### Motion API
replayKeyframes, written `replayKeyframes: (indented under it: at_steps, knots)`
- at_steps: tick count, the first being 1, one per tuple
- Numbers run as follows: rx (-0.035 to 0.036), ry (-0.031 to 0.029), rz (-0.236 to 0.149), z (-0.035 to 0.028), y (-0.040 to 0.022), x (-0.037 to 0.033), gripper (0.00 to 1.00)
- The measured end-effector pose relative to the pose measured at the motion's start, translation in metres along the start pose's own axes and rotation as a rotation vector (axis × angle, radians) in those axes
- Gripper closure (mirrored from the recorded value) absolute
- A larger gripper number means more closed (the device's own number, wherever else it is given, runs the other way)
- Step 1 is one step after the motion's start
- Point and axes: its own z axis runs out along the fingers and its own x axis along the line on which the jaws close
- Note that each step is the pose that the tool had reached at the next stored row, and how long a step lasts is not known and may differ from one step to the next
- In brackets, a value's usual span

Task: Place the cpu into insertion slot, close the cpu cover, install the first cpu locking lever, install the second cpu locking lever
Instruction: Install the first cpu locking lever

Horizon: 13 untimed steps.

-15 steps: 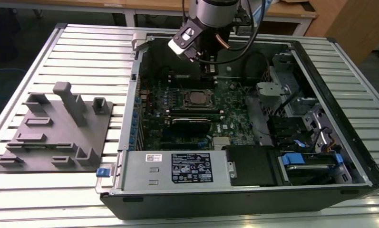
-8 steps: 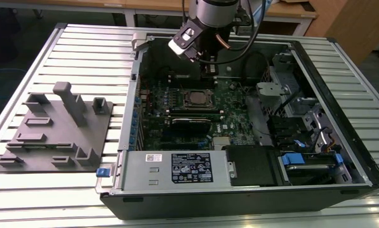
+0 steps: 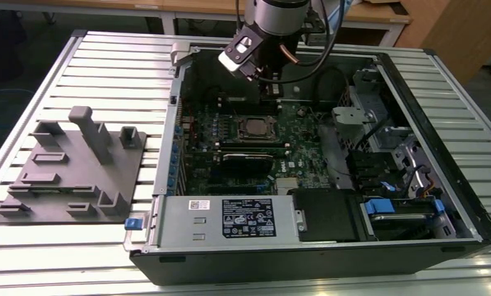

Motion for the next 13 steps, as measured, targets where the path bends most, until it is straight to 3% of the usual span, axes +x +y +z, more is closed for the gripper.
replayKeyframes:
  at_steps: [13]
  knots:
    - [0.0013,0.0003,-0.021,0.0000,0.0000,0.0000,0.89]
